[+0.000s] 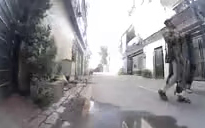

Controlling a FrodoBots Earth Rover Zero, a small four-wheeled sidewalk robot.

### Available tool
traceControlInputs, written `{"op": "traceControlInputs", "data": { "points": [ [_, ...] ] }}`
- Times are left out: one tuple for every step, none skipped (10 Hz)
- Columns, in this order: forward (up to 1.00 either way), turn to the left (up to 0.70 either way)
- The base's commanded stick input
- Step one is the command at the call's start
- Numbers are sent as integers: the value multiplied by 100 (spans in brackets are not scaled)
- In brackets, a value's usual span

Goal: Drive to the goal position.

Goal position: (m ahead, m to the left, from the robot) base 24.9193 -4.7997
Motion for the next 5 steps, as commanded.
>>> {"op": "traceControlInputs", "data": {
  "points": [
    [100,0],
    [100,0],
    [100,0],
    [100,0],
    [100,0]
  ]
}}
